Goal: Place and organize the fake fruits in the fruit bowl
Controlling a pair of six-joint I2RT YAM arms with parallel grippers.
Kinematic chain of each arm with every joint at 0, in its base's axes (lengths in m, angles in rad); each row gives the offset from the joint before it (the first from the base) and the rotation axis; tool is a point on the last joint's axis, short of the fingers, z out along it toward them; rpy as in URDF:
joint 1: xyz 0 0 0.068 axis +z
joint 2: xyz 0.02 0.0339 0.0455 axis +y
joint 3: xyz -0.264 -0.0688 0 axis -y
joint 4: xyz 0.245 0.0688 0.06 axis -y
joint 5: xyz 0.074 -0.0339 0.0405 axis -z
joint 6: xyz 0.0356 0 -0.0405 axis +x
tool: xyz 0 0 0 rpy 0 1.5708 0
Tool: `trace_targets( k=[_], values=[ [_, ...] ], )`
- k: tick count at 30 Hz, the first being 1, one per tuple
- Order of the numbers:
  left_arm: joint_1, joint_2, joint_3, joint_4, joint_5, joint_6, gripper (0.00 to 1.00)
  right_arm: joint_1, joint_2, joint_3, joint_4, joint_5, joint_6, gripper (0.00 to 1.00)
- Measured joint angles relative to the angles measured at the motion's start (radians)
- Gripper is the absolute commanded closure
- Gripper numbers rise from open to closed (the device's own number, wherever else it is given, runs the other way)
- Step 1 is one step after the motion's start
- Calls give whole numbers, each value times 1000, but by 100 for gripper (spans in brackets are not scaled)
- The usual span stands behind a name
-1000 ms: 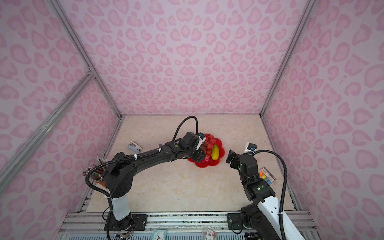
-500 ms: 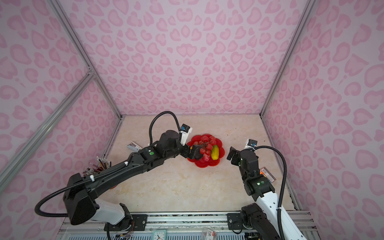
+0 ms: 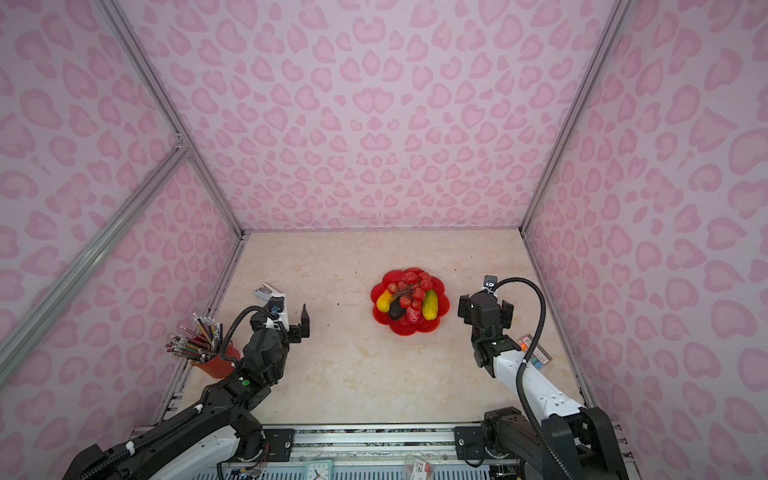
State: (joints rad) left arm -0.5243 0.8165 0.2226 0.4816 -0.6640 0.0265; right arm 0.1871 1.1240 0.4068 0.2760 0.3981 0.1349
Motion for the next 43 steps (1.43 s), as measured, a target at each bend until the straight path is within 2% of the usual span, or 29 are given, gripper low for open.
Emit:
trace_targets(
  k=[3,6,11,14,18,21,26,43],
  values=[
    [166,39,-50,91,16,-19,3,-4,45,-89,168,37,-61,1],
    [285,162,-63,196,79,-55,3,-18,113,-124,332,58,-95,0],
    [339,404,-14,312,149,-72,3,-64,224,-129,512,55,-110,0],
    [354,482,49,359,171,-65,3,-96,307,-131,621,8,-109,0],
    [401,566,46,463,223,-53,3,-99,435,-143,745,-57,-119,0],
    [465,617,62,470,269,-72,3,-95,413,-122,750,-86,-127,0],
    [491,651,77,489,357,-87,3,-96,442,-105,779,-84,-127,0],
    [497,652,81,492,398,-105,3,-113,417,-68,698,-89,-119,0]
  ],
)
